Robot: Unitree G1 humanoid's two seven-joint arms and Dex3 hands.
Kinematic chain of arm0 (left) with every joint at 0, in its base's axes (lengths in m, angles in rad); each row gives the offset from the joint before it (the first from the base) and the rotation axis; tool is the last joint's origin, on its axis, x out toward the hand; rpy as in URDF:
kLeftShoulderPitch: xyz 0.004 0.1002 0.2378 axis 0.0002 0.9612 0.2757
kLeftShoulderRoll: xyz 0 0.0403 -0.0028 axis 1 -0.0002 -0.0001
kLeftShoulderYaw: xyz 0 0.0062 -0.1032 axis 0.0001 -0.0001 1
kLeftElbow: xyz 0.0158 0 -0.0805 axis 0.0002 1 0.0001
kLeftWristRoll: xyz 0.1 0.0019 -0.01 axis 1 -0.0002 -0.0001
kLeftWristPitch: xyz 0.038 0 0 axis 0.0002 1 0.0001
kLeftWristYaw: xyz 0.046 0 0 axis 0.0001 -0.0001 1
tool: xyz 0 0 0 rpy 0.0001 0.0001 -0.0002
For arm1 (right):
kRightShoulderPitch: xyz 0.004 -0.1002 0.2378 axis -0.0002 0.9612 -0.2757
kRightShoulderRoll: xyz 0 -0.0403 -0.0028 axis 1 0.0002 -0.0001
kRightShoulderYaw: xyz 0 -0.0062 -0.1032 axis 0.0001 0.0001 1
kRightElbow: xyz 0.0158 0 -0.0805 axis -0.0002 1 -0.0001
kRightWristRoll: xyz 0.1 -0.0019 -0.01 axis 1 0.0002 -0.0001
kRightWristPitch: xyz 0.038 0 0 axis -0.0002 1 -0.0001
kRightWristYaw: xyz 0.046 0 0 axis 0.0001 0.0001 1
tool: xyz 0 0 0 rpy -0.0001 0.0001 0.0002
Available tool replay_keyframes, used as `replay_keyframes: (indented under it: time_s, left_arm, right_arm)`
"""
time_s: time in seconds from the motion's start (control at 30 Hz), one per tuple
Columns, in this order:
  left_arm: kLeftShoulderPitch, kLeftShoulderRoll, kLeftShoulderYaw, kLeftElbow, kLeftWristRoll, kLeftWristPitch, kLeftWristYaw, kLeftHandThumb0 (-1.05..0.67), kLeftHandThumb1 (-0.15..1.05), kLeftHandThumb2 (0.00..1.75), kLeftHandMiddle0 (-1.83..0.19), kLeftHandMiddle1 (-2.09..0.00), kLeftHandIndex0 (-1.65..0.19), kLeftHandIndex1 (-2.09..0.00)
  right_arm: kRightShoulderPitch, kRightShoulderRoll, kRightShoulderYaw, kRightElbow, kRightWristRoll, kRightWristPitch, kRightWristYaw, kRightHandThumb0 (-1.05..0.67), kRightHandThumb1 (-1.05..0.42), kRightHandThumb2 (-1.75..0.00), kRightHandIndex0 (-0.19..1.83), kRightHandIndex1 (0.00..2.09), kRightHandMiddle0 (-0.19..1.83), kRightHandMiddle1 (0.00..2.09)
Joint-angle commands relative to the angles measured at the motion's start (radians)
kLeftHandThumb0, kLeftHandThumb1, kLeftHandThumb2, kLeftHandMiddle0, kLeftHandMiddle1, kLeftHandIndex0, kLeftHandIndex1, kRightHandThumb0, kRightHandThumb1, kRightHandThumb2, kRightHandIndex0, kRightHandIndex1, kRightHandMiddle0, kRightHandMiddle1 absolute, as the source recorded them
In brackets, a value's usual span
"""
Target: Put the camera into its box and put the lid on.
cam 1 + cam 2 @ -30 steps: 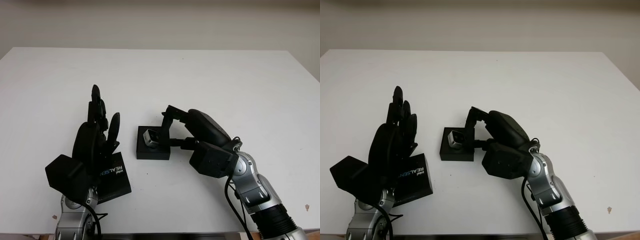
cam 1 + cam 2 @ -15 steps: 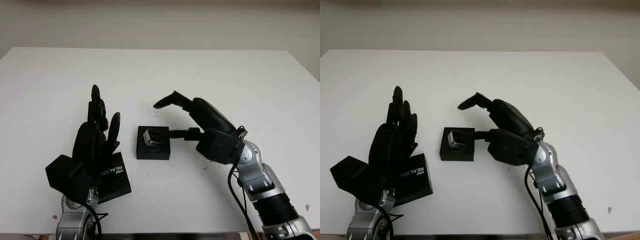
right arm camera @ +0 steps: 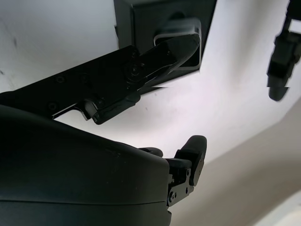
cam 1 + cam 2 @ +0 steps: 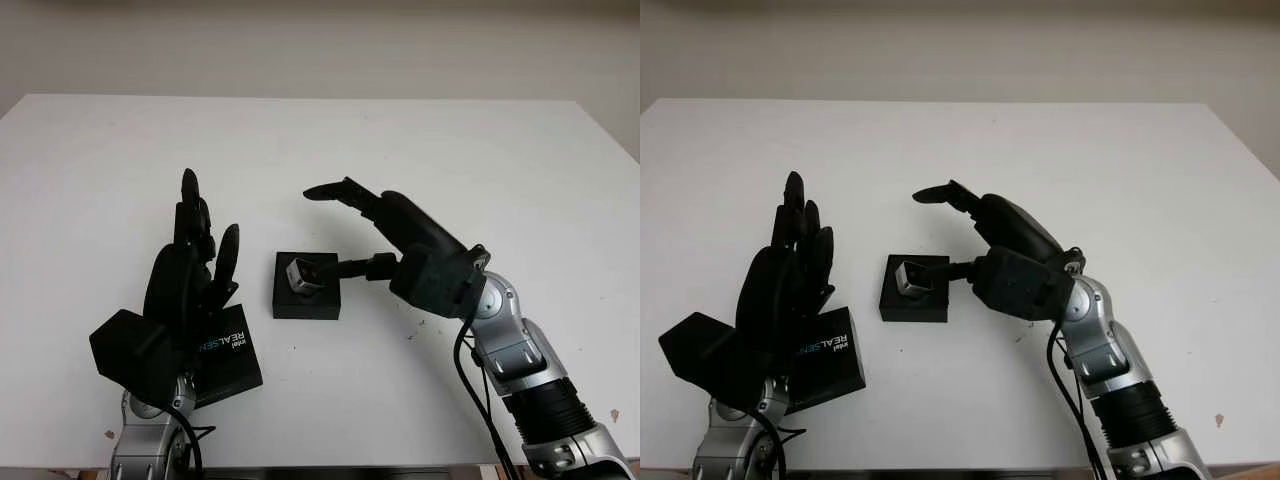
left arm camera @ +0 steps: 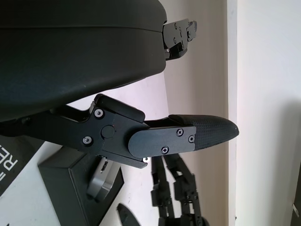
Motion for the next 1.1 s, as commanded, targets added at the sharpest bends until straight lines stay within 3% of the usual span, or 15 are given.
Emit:
replay_keyframes:
  time_s: [0.0, 0.23, 0.63, 1.07]
  left_arm:
    - [-0.001, 0.006, 0.005, -0.014, 0.003, 0.002, 0.001, -0.74, 1.05, 0.50, 0.19, 0.00, 0.19, 0.00]
    - [-0.006, 0.015, 0.007, -0.013, -0.004, 0.006, -0.006, -0.73, 1.05, 0.49, 0.19, 0.00, 0.19, 0.00]
    - [-0.005, 0.017, 0.005, -0.014, -0.003, 0.011, -0.004, -0.74, 1.05, 0.49, 0.19, 0.00, 0.19, 0.00]
    - [-0.001, 0.015, 0.003, -0.015, -0.003, 0.014, -0.005, -0.76, 1.05, 0.49, 0.19, 0.00, 0.19, 0.00]
  right_arm:
    - [0.006, -0.002, 0.008, -0.008, 0.002, 0.013, 0.014, -0.64, -0.86, -0.06, 0.21, 0.04, 0.19, 0.57]
    - [0.018, 0.000, 0.017, -0.021, 0.010, 0.050, 0.053, -0.64, -0.85, -0.05, 0.20, 0.04, 0.24, 0.54]
    - [0.033, 0.031, 0.013, 0.036, 0.016, 0.001, -0.017, -0.59, -0.85, -0.06, 0.27, 0.08, 0.39, 0.61]
    - [0.010, 0.051, 0.037, 0.175, -0.029, -0.145, -0.129, -0.51, -0.89, -0.06, 0.35, 0.10, 0.35, 1.03]
